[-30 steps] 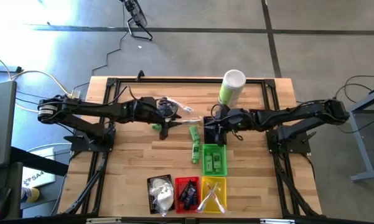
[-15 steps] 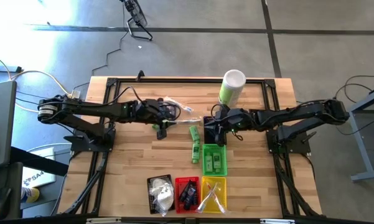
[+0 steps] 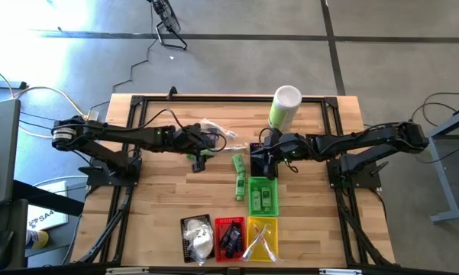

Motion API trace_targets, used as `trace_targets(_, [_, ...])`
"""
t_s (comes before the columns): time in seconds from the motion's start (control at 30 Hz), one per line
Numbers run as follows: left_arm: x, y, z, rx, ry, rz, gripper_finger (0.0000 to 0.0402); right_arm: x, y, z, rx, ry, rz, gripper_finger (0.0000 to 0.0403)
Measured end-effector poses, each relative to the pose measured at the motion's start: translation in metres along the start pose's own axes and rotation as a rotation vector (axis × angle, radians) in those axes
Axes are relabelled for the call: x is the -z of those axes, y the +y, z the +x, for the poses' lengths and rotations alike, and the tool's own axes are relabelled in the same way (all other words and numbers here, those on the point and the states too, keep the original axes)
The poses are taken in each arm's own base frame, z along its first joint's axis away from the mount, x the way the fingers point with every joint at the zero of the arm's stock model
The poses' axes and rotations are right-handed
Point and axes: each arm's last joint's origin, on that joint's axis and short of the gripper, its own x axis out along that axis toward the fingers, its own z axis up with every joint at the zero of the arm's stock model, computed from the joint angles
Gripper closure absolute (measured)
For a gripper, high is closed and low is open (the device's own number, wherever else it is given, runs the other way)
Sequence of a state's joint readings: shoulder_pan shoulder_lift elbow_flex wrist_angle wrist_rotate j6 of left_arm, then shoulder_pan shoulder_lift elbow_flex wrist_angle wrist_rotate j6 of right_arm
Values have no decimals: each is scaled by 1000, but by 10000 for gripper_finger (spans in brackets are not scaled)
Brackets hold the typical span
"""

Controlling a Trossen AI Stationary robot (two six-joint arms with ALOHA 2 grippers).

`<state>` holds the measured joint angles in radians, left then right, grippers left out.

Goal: Pick & Place Travel size toiletries
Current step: Put the green shampoo into the green bin

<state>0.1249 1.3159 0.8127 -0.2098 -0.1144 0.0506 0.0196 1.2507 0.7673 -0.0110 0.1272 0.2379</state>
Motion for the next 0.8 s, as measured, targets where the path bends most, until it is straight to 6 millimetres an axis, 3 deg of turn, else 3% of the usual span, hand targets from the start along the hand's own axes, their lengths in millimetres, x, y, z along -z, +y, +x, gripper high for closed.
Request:
trace_targets(0.33, [24,9,-3,-41,247,-86,158,1,0,0,2,8,-1,367])
trace_targets(0.57, [29,35,-2,-35,272,-194,158,1,0,0,2,8,0,367])
trace_targets(0.8, [40,38,12,-27,370,-210,158,1,0,0,-4,10,0,367])
